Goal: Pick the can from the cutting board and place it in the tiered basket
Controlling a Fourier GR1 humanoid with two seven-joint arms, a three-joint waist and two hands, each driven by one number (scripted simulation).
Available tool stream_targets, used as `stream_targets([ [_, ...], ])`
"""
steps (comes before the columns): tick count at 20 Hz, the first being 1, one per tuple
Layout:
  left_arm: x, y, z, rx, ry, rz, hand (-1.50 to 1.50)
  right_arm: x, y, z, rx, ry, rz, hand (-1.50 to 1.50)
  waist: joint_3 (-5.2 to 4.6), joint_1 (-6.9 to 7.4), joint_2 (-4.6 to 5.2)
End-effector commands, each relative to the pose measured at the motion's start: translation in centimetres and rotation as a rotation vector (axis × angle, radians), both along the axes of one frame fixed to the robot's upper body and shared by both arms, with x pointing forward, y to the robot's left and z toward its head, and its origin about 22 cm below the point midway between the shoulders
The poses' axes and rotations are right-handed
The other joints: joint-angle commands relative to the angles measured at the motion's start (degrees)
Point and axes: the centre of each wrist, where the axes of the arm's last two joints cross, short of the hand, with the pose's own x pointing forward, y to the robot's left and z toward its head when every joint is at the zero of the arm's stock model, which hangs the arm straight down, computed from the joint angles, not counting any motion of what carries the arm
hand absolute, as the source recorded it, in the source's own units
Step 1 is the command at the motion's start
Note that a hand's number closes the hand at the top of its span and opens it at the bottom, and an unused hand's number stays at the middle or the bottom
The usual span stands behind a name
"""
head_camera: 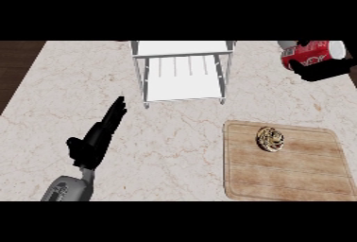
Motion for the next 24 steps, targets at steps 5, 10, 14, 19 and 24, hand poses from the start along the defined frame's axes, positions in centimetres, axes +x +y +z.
stream_targets([
  [5,0.7,-0.2,0.5,-0.002,0.005,0.001,0.00,3.1,7.9,7.7,0.094,-0.007,0.025,1.50,-0.04,-0.35,-0.10],
  [10,0.1,1.0,-0.1,0.015,0.001,-0.015,0.00,5.2,14.2,10.6,0.088,0.036,0.030,1.50,-0.06,0.72,0.17],
  [14,0.7,0.2,-0.3,0.002,0.012,-0.017,0.00,6.1,18.6,11.0,0.116,0.060,0.043,1.50,-0.06,0.79,0.33],
  [19,2.3,-1.8,1.1,-0.003,-0.008,-0.017,0.00,7.1,23.0,8.7,0.056,0.104,0.068,1.50,-0.07,1.66,0.84],
  [24,1.5,-1.5,1.0,0.000,-0.016,-0.055,0.00,8.0,23.2,7.1,0.060,0.123,0.099,1.50,-0.07,2.07,1.06],
])
